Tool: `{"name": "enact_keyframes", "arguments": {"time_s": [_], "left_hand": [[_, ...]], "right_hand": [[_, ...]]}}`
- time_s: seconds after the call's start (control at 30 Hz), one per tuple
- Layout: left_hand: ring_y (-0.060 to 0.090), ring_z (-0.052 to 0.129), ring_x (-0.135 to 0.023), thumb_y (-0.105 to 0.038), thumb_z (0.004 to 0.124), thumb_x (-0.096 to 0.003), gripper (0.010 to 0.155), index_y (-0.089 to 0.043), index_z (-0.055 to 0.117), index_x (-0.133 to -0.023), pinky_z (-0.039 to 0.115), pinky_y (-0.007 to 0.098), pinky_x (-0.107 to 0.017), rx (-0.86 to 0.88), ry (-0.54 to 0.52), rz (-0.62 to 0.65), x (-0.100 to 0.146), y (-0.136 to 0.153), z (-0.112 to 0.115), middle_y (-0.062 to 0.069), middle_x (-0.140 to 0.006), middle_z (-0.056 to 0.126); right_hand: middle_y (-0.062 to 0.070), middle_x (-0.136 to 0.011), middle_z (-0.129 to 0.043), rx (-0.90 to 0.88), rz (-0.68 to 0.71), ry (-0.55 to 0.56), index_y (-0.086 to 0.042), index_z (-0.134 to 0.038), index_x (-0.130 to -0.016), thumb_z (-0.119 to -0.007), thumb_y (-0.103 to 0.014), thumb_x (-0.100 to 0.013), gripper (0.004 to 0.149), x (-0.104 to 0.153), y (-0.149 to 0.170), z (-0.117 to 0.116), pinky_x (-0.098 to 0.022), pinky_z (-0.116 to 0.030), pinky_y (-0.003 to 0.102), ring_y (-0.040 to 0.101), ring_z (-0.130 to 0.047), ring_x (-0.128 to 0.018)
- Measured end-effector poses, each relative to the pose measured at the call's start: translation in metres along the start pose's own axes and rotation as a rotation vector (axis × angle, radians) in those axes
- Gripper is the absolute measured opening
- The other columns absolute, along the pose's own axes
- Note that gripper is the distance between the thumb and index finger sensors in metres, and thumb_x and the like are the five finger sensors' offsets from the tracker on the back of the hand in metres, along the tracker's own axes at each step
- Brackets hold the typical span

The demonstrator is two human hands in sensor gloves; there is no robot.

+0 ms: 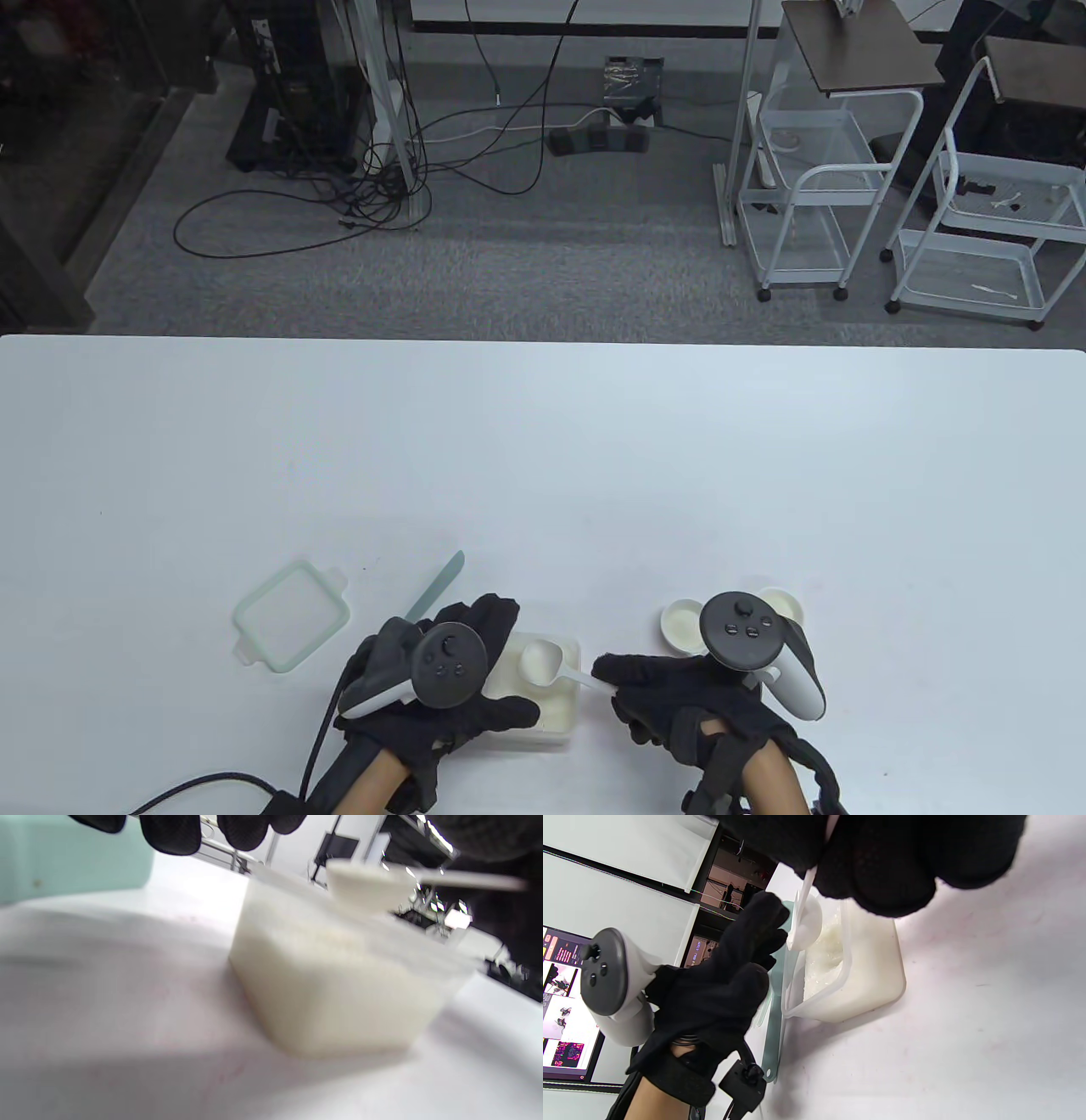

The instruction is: Scoop white sugar with coffee spoon and level it off using dessert spatula

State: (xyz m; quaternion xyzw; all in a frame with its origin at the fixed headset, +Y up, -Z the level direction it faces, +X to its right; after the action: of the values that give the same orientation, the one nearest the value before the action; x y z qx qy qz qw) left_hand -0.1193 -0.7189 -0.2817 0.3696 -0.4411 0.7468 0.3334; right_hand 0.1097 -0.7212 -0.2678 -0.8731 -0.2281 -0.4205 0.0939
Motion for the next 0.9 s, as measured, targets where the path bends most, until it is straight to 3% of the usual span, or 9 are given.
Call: {"name": "enact_keyframes", "arguments": {"time_s": [0.17, 0.33, 0.53, 0.67, 0.9], "left_hand": [[0.058, 0.055, -0.106, -0.077, 0.065, -0.0391, 0.11, -0.012, 0.032, -0.121, 0.053, 0.074, -0.071, 0.052, -0.097, -0.073, 0.016, 0.025, -0.033, 0.022, -0.126, 0.041], [0.057, 0.062, -0.104, -0.072, 0.069, -0.0453, 0.105, -0.009, 0.033, -0.121, 0.06, 0.071, -0.07, -0.054, -0.106, -0.28, 0.026, 0.054, -0.045, 0.027, -0.123, 0.044], [0.053, 0.072, -0.1, -0.067, 0.071, -0.05, 0.1, -0.006, 0.035, -0.12, 0.069, 0.066, -0.069, -0.093, 0.062, -0.519, 0.029, 0.079, -0.03, 0.027, -0.121, 0.052], [0.042, 0.088, -0.09, -0.059, 0.076, -0.0531, 0.087, -0.004, 0.053, -0.116, 0.08, 0.057, -0.064, -0.121, 0.179, -0.65, 0.03, 0.091, -0.014, 0.025, -0.11, 0.072], [0.029, 0.099, -0.075, -0.053, 0.081, -0.0532, 0.069, -0.007, 0.073, -0.104, 0.087, 0.049, -0.059, -0.236, 0.231, -0.689, 0.022, 0.088, 0.001, 0.014, -0.094, 0.09]], "right_hand": [[0.027, -0.077, -0.084, -0.005, 0.009, 0.004, 0.004, -0.069, -0.102, -0.07, -0.01, -0.057, 0.047, 0.001, -0.001, 0.001, -0.045, -0.08, 0.055, 0.034, -0.091, -0.054], [0.027, -0.077, -0.084, 0.001, 0.013, 0.005, 0.003, -0.069, -0.102, -0.07, -0.01, -0.057, 0.046, 0.001, -0.001, 0.001, -0.046, -0.08, 0.055, 0.034, -0.09, -0.055], [0.027, -0.077, -0.084, -0.002, 0.013, 0.01, 0.003, -0.069, -0.102, -0.07, -0.01, -0.057, 0.046, 0.002, 0.0, 0.002, -0.045, -0.08, 0.056, 0.035, -0.091, -0.054], [0.027, -0.077, -0.084, 0.002, 0.008, 0.008, 0.003, -0.069, -0.101, -0.07, -0.011, -0.058, 0.046, 0.002, 0.0, 0.002, -0.045, -0.08, 0.055, 0.034, -0.091, -0.054], [0.027, -0.077, -0.084, 0.016, -0.002, -0.006, 0.003, -0.069, -0.102, -0.07, -0.01, -0.058, 0.046, 0.001, 0.0, -0.001, -0.046, -0.08, 0.056, 0.035, -0.09, -0.055]]}}
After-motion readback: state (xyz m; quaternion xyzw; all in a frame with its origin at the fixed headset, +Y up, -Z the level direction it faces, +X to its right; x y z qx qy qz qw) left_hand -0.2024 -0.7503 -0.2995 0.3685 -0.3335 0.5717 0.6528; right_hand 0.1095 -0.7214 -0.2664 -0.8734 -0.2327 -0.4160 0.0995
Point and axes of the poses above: the tracker on the back of each hand, its own y axis roughly to the little-finger side, its own x axis roughly from the fingertips to the wrist, z = x × y, the point moved 5 cm from there along -x, roughly from the wrist to the fingertips
